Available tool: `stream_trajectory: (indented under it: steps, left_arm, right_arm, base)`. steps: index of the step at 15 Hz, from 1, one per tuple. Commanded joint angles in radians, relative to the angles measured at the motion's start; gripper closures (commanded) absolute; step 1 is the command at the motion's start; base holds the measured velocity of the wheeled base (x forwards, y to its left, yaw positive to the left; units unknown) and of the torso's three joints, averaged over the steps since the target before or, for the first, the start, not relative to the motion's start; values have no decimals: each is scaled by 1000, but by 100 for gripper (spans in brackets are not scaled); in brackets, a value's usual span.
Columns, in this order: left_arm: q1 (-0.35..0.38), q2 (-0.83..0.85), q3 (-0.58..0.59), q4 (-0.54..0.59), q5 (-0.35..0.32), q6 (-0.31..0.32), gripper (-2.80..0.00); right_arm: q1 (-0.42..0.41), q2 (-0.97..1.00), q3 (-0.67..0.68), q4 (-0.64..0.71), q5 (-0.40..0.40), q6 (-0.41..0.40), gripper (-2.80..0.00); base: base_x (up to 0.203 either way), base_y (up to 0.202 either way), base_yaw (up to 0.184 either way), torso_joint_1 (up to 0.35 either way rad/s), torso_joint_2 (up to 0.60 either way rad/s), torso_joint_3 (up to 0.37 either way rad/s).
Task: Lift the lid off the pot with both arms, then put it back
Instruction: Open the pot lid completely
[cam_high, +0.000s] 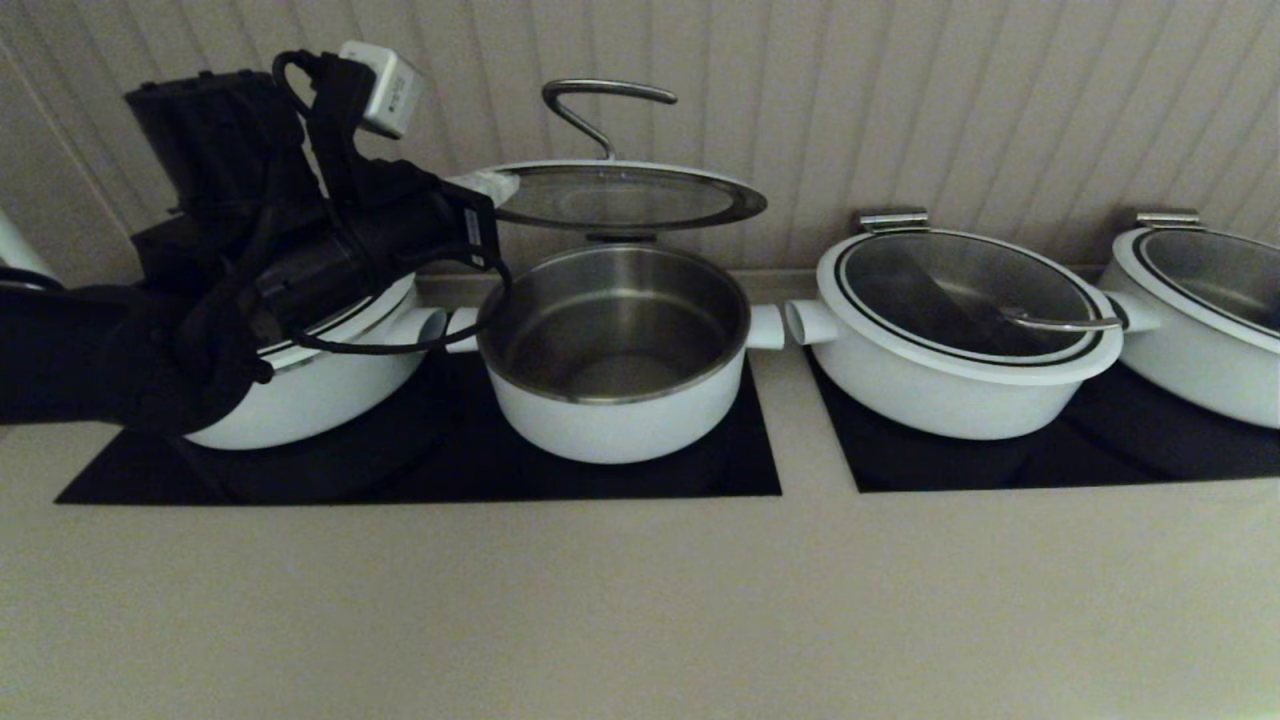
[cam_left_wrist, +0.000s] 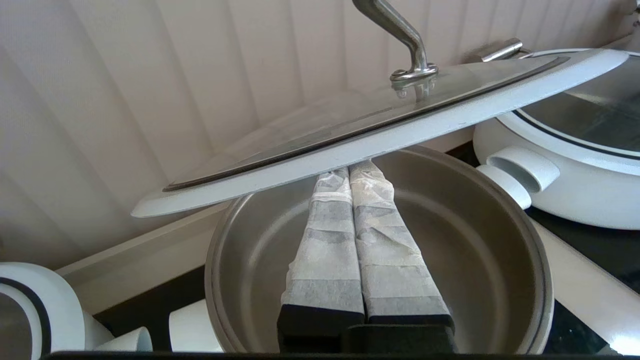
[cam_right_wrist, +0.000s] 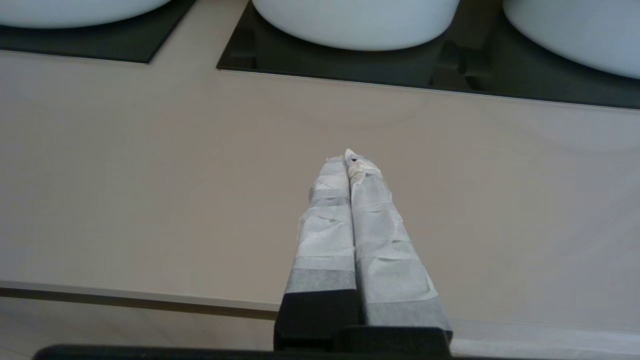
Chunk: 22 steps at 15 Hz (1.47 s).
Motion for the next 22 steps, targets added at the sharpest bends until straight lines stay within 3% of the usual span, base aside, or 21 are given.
stream_trajectory:
  steps: [1,5,11,15,18,22]
  left_arm:
    - [0,-4,0,-6,0,1,0]
    - [0,22,3,-131,-2,-1,0]
    - [0,37,3,-138,-1,4,0]
    - [0,76,2,-225,-2,9,0]
    - [0,89,-1,-228,-2,11,0]
    - [1,108,-54,-229,0,11,0]
  right_arm:
    - [0,1,0,0,1,-1,0]
    - [0,1,0,0,1,-1,0]
    - [0,1,0,0,1,-1,0]
    - [0,1,0,0,1,-1,0]
    - [0,1,0,0,1,-1,0]
    - [0,1,0,0,1,-1,0]
  base:
    - [0,0,0,0,0,0]
    - [0,0,0,0,0,0]
    - [0,0,0,0,0,0]
    - [0,0,0,0,0,0]
    - [0,0,0,0,0,0]
    - [0,0,0,0,0,0]
